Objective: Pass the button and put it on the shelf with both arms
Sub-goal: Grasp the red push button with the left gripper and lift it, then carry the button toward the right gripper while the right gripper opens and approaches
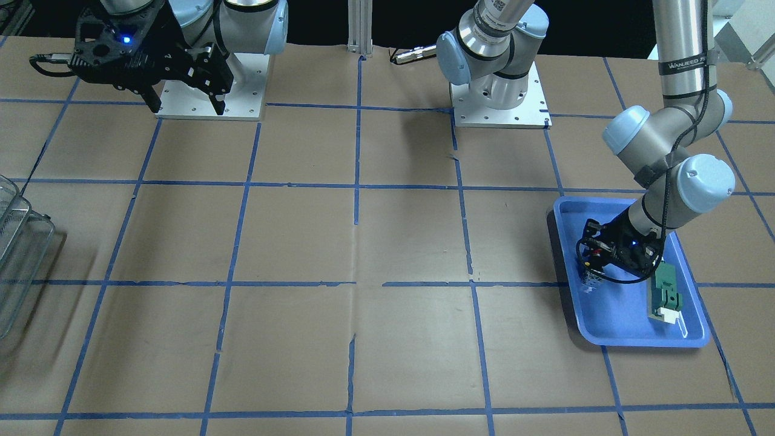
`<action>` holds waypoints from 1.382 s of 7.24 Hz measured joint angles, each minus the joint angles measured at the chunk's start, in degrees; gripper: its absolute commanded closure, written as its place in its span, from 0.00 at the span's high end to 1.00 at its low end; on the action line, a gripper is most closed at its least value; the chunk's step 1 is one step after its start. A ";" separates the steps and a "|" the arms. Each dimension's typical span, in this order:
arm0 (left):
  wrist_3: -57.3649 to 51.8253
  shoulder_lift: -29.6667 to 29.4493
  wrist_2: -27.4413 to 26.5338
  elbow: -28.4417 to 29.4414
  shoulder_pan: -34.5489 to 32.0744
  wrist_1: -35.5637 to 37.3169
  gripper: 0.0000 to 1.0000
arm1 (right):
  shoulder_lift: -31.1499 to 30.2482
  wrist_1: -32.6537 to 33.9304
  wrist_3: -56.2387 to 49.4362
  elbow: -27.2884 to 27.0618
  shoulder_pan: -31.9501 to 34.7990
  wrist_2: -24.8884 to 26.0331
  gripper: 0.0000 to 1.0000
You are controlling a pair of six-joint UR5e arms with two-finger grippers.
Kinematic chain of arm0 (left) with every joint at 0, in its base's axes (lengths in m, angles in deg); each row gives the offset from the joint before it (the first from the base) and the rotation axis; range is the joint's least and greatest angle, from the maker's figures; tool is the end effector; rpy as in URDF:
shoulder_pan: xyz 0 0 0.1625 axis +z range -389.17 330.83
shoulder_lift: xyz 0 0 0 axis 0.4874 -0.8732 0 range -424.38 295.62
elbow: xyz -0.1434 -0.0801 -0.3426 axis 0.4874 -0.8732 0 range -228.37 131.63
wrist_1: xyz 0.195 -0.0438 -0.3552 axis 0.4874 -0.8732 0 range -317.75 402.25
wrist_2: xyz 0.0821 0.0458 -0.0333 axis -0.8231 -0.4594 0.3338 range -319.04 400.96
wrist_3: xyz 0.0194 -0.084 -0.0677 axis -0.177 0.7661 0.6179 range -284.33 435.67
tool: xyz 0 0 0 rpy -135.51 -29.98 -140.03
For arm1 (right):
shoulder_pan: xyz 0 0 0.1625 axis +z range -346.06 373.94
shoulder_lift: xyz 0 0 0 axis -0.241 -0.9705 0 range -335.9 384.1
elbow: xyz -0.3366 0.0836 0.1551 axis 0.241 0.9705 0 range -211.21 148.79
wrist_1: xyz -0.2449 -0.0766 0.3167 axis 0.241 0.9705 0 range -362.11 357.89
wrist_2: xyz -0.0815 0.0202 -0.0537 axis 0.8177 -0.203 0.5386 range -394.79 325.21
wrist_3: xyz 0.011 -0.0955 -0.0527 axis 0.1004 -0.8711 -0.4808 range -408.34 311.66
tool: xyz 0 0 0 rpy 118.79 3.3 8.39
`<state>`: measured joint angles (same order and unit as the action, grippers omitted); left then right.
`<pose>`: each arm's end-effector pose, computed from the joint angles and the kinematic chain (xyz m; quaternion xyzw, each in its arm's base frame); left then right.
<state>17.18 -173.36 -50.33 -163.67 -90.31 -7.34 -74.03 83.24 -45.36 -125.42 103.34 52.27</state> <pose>0.1225 -0.4935 0.1368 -0.2559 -0.9661 -0.0322 0.0152 0.1345 -0.4303 0.4542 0.0314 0.9992 0.0070 0.0254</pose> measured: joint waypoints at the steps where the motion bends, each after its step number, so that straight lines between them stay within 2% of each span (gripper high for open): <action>1: -1.87 0.43 0.06 0.15 -0.07 0.00 0.00 | 0.11 0.03 0.15 -0.01 0.02 -0.74 1.00; 3: -10.25 2.18 2.45 0.77 -1.37 -0.19 0.00 | 0.39 0.15 0.52 0.01 0.06 -2.09 1.00; 5: -18.90 4.60 6.34 2.37 -5.77 -0.65 0.00 | 0.72 0.26 5.07 0.27 -0.16 -4.18 1.00; 8: -21.82 7.30 7.00 9.72 -19.47 -7.03 0.00 | 3.46 0.46 17.70 0.74 -4.04 -15.25 1.00; 10: -21.44 8.10 8.53 12.76 -31.26 -10.60 0.00 | 4.35 0.38 27.31 0.26 -8.55 -25.80 1.00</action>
<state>-4.25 -165.26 -41.80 -150.91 -121.57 -17.94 -69.68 83.63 -18.05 -125.16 94.79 26.47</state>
